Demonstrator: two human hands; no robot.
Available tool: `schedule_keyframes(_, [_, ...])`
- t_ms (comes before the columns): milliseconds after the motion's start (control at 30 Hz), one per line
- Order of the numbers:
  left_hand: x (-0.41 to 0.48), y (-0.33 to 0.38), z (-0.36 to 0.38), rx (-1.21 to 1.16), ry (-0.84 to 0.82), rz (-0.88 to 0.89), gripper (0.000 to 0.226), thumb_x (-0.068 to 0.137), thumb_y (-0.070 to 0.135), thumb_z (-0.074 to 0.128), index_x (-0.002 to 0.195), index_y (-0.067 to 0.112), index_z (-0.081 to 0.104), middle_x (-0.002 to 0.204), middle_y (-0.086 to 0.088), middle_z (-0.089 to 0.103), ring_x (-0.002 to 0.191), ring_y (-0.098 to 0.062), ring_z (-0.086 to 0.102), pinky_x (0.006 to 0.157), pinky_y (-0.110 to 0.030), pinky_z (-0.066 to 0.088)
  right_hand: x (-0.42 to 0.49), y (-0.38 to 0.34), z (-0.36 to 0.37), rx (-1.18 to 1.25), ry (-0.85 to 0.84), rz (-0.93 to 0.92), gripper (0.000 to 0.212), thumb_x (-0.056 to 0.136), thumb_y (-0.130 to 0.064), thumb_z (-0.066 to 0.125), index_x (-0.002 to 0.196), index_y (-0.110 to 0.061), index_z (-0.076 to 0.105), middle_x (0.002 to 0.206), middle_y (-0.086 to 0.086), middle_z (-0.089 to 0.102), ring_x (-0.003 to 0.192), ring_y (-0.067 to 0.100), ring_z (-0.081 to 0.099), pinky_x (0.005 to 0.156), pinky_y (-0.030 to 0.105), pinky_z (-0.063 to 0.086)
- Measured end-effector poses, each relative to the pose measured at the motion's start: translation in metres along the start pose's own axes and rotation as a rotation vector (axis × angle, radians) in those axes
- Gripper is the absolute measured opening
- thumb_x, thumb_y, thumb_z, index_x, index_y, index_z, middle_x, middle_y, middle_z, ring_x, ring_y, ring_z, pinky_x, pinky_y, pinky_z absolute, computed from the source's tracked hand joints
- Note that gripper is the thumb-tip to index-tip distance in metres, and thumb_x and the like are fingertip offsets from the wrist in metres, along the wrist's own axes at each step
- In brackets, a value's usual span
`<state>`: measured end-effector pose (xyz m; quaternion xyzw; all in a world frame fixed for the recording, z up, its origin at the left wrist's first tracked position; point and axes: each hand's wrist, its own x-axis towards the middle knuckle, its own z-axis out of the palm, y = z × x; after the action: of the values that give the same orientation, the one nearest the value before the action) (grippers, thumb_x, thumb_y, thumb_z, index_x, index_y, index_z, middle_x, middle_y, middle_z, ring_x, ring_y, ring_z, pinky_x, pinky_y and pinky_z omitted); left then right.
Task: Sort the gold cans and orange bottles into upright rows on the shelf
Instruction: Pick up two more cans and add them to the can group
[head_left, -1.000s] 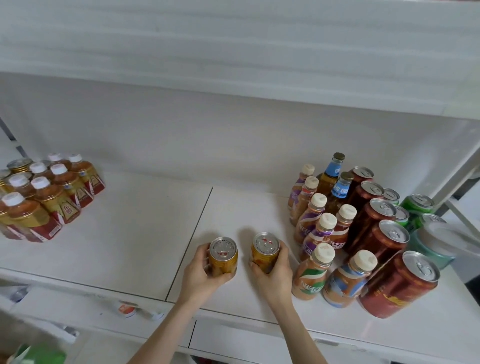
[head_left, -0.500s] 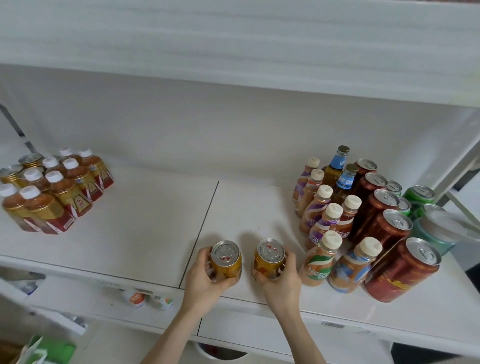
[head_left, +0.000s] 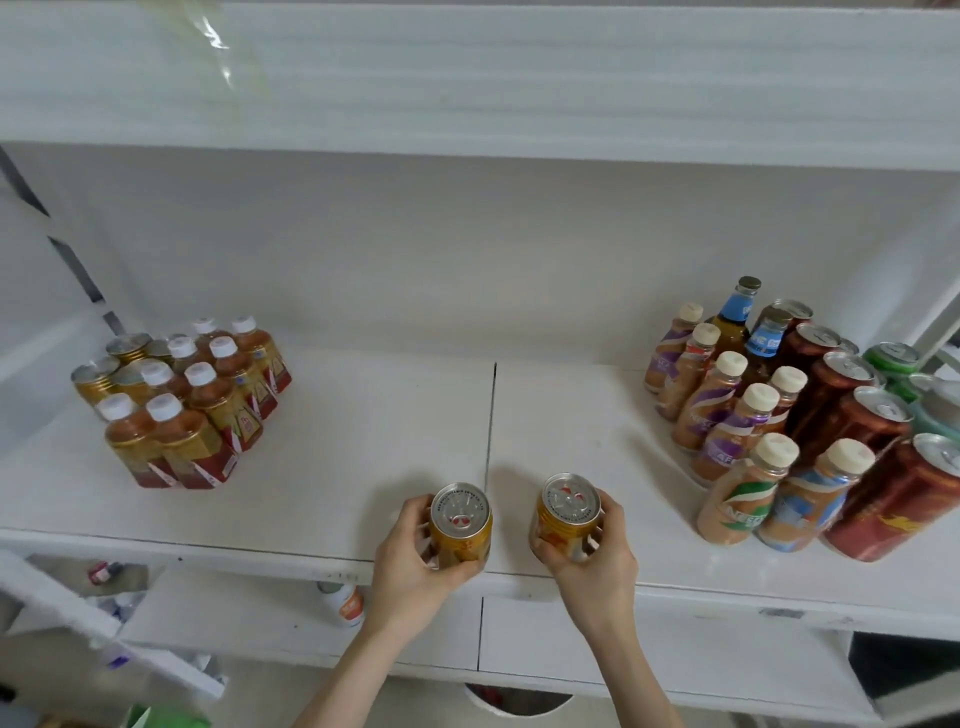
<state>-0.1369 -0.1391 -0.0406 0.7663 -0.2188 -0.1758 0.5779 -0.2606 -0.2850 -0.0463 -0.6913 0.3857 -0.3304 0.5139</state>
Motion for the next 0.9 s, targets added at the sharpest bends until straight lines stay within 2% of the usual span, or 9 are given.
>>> schedule_keyframes(167, [0.0, -0.007, -0.064, 0.019, -0.046, 0.019, 0.071, 0.051, 0.004, 0.09, 0.109, 0.023, 0.054, 0.106, 0.01, 0.065, 0.09, 0.015, 0.059, 0.067, -0.004, 0.046, -0.036, -0.018, 0.047, 0.01, 0.043, 0.011, 0.073, 0.061, -0.011, 0.086, 0.115, -0.039, 0.045, 0.101, -0.022, 0.062, 0.094, -0.003, 0.059, 0.078, 0.02, 0.047])
schedule_keyframes(300, [-0.009, -0.019, -0.112, 0.041, -0.057, 0.023, 0.07, 0.05, 0.008, 0.091, 0.104, 0.032, 0.054, 0.104, 0.011, 0.066, 0.092, 0.006, 0.062, 0.069, -0.01, 0.05, -0.064, -0.035, 0.082, 0.006, 0.058, 0.022, 0.073, 0.062, -0.01, 0.085, 0.117, -0.037, 0.046, 0.099, -0.026, 0.06, 0.092, -0.013, 0.055, 0.075, 0.011, 0.041])
schedule_keyframes(400, [-0.014, -0.028, -0.145, 0.039, -0.055, 0.02, 0.07, 0.049, 0.005, 0.089, 0.104, 0.031, 0.054, 0.105, 0.012, 0.065, 0.096, -0.004, 0.064, 0.072, -0.014, 0.053, -0.084, -0.049, 0.109, -0.008, 0.055, 0.025, 0.075, 0.061, -0.011, 0.086, 0.12, -0.034, 0.045, 0.097, -0.026, 0.058, 0.09, -0.014, 0.054, 0.074, 0.011, 0.041])
schedule_keyframes(533, [-0.016, -0.037, -0.182, 0.039, -0.048, 0.023, 0.071, 0.05, 0.01, 0.09, 0.106, 0.033, 0.053, 0.105, 0.017, 0.064, 0.098, 0.002, 0.061, 0.077, -0.016, 0.054, -0.099, -0.062, 0.145, -0.025, 0.021, 0.015, 0.073, 0.06, -0.011, 0.086, 0.115, -0.037, 0.045, 0.098, -0.026, 0.059, 0.088, -0.016, 0.056, 0.072, 0.012, 0.042])
schedule_keyframes(633, [-0.007, -0.046, -0.205, 0.025, -0.035, 0.012, 0.069, 0.052, 0.01, 0.09, 0.106, 0.035, 0.054, 0.105, 0.018, 0.065, 0.1, 0.0, 0.061, 0.075, -0.016, 0.054, -0.104, -0.069, 0.172, -0.029, -0.008, 0.002, 0.074, 0.06, -0.011, 0.086, 0.116, -0.037, 0.045, 0.1, -0.022, 0.061, 0.09, -0.01, 0.058, 0.076, 0.016, 0.046])
schedule_keyframes(767, [0.004, -0.056, -0.233, 0.019, -0.009, 0.01, 0.072, 0.051, 0.016, 0.091, 0.109, 0.036, 0.053, 0.109, 0.016, 0.065, 0.103, -0.005, 0.062, 0.083, -0.024, 0.055, -0.107, -0.076, 0.21, -0.036, -0.068, -0.021, 0.074, 0.061, -0.012, 0.086, 0.117, -0.036, 0.045, 0.102, -0.02, 0.062, 0.093, -0.01, 0.056, 0.075, 0.011, 0.044])
schedule_keyframes(900, [0.015, -0.066, -0.27, 0.004, 0.014, 0.016, 0.072, 0.052, 0.015, 0.091, 0.109, 0.038, 0.053, 0.108, 0.019, 0.064, 0.1, 0.002, 0.06, 0.077, -0.013, 0.052, -0.115, -0.088, 0.251, -0.046, -0.108, -0.042, 0.072, 0.062, -0.012, 0.085, 0.117, -0.036, 0.045, 0.101, -0.021, 0.062, 0.091, -0.013, 0.055, 0.07, 0.004, 0.043])
